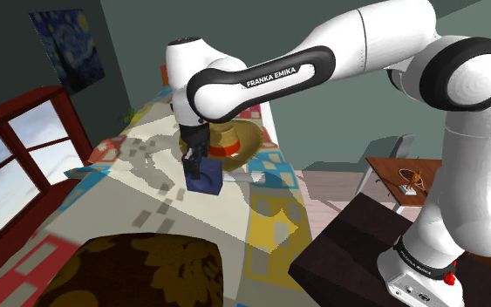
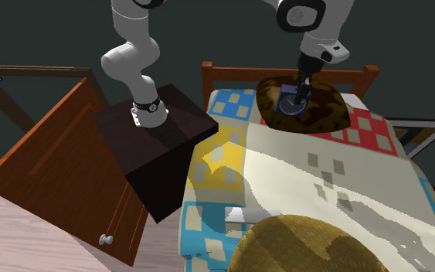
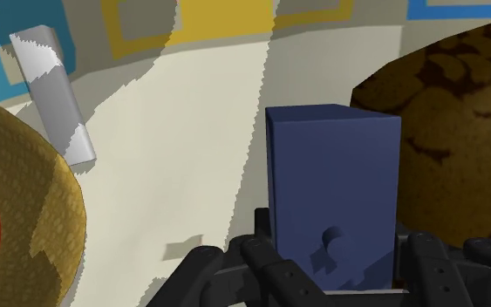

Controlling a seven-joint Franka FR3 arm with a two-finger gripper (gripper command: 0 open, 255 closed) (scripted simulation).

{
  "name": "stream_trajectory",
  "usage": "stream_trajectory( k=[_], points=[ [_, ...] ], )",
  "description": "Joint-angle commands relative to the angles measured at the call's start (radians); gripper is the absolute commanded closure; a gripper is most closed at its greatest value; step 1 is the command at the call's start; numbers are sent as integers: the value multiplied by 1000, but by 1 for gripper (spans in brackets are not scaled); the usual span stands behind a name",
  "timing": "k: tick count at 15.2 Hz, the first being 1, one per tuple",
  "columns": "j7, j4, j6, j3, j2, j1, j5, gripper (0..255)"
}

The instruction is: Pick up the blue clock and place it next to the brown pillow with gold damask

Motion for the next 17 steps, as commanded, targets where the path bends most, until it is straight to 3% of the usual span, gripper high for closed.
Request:
stream_trajectory(
  k=[1,17],
  points=[
    [10,32,-3,-1,30,10,-9,255],
    [27,-84,179,-14,99,14,-35,255]
  ],
)
